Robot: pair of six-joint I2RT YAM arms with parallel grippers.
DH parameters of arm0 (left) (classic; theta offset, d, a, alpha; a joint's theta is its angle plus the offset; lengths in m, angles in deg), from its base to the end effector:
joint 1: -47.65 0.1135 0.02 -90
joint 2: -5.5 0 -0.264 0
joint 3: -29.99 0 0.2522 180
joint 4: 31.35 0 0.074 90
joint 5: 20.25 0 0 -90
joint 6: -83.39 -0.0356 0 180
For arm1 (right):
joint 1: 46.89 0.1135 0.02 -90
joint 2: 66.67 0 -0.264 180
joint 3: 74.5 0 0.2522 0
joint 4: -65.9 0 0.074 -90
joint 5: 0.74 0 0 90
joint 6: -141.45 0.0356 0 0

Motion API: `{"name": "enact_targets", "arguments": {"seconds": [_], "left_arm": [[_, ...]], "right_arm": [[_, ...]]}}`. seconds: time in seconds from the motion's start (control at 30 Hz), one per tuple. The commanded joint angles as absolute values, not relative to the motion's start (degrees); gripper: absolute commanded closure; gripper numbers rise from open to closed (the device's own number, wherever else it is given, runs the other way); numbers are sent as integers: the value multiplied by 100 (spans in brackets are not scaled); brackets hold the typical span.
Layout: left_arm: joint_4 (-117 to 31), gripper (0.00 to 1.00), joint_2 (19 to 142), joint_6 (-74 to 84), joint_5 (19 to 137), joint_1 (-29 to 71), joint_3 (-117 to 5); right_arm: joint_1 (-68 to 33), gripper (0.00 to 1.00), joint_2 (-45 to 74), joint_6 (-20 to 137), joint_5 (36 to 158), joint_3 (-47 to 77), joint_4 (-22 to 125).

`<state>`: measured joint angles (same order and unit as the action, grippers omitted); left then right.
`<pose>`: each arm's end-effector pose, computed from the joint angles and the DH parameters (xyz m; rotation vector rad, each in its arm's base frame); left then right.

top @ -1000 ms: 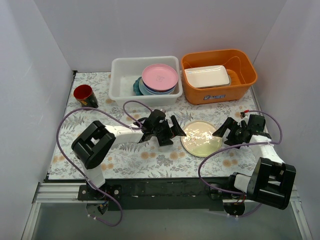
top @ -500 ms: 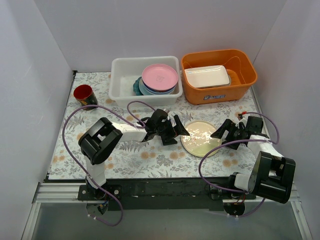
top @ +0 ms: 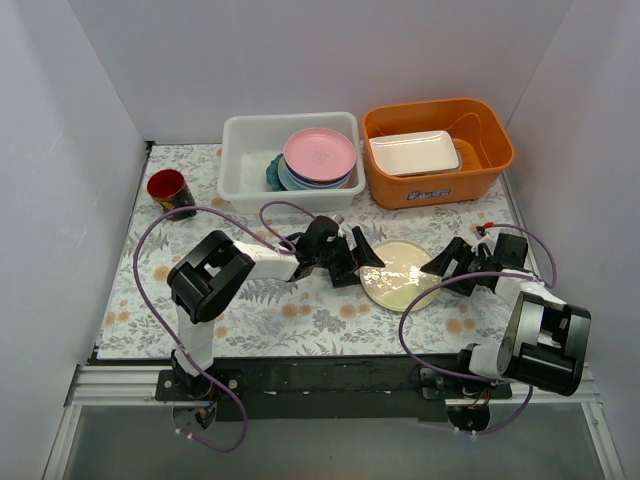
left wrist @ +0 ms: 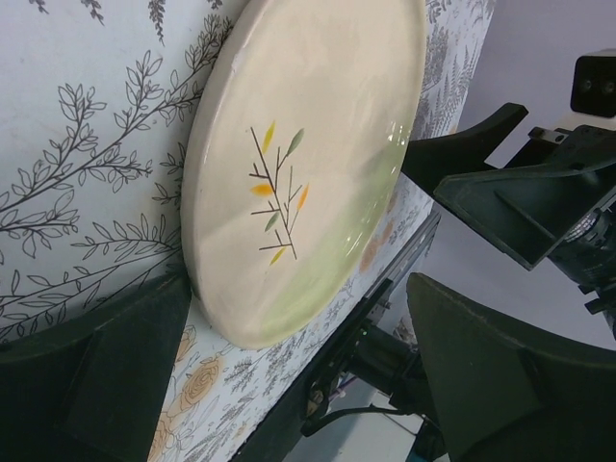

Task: Place the plates into the plastic bin on the countertop
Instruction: Pick up the plate at the center of the board.

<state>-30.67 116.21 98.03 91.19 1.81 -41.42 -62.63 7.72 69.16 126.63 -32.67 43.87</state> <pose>0.2639 -0.2904 0.1338 1.1073 -2.4644 1.3814 0.2184 -0.0391 0.1487 0.4455 2.3891 0.8303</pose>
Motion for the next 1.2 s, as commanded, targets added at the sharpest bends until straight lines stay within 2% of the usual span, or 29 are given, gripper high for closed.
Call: {"name": "enact_targets", "arguments": {"seconds": [0.0, 0.4, 0.73, 0.93, 1.03, 1.13, 1.17], "left_arm": [[-2790, 6, 11993, 9903, 8971, 2, -3949], [-1242, 16, 11826, 10369, 8698, -148, -3132], [-925, 46, 12195, 10571, 8602, -235, -3202], [-960, 57, 12362, 10571, 8584, -262, -3272], [-917, 69, 12415, 10597, 8593, -262, -3255], [-1004, 100, 12441, 10615, 8584, -262, -3281], [-1030, 100, 12450, 10615, 8584, -271, -3325]], "right_arm": [[-6200, 12, 1032, 6780, 12951, -3394, 4300], [-6200, 12, 997, 6718, 12987, -3341, 4229], [-6200, 12, 1024, 6630, 13066, -3306, 4177], [-6200, 12, 1050, 6595, 13110, -3279, 4133], [-6200, 12, 1059, 6586, 13127, -3288, 4133], [-6200, 12, 1059, 6577, 13145, -3279, 4124], [-6200, 12, 1059, 6577, 13136, -3279, 4115]]}}
